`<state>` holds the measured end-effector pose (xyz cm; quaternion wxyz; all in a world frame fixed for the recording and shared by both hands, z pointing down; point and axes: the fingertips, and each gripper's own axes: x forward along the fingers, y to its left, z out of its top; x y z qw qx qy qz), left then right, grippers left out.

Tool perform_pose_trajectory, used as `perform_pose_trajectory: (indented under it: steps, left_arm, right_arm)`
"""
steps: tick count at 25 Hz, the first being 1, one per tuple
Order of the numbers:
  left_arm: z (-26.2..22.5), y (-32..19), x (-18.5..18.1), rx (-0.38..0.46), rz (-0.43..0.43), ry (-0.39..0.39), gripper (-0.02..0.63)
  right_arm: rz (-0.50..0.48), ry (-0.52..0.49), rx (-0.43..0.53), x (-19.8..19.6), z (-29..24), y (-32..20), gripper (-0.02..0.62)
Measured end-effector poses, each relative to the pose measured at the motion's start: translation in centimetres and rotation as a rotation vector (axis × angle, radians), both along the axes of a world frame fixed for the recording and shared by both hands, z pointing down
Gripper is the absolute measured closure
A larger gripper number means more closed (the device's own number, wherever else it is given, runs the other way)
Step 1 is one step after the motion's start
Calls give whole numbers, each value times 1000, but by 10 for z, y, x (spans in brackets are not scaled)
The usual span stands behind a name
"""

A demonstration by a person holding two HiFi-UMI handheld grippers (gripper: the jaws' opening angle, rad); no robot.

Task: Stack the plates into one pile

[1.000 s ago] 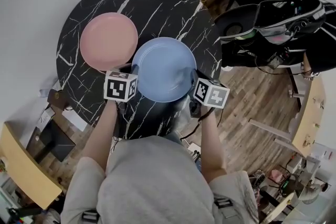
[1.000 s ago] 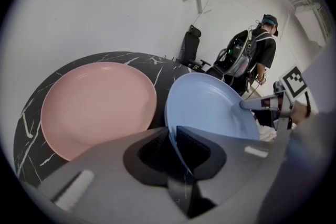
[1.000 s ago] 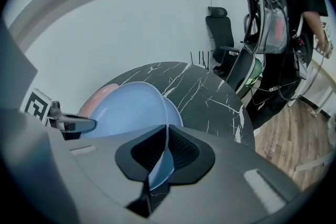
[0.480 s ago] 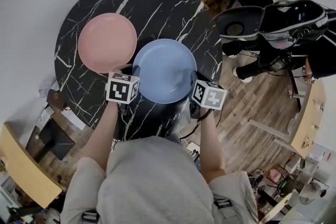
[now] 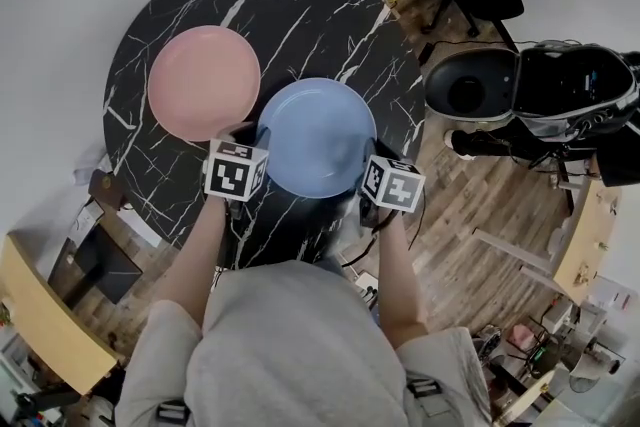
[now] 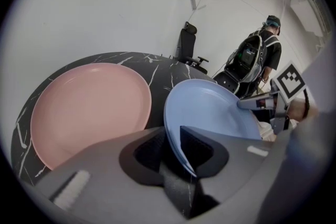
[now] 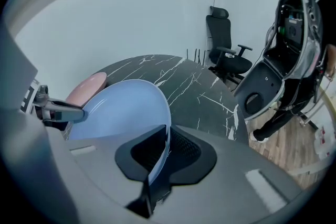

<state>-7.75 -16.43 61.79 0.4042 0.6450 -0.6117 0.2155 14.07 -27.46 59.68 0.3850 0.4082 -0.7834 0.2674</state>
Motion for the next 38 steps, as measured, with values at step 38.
perform_pose_trajectory:
  steps: [38]
  left_arm:
    - [-197,51,-86,659,-227,-228,548]
  right_arm:
    - [-335,-518,511,-142,-199,50,592]
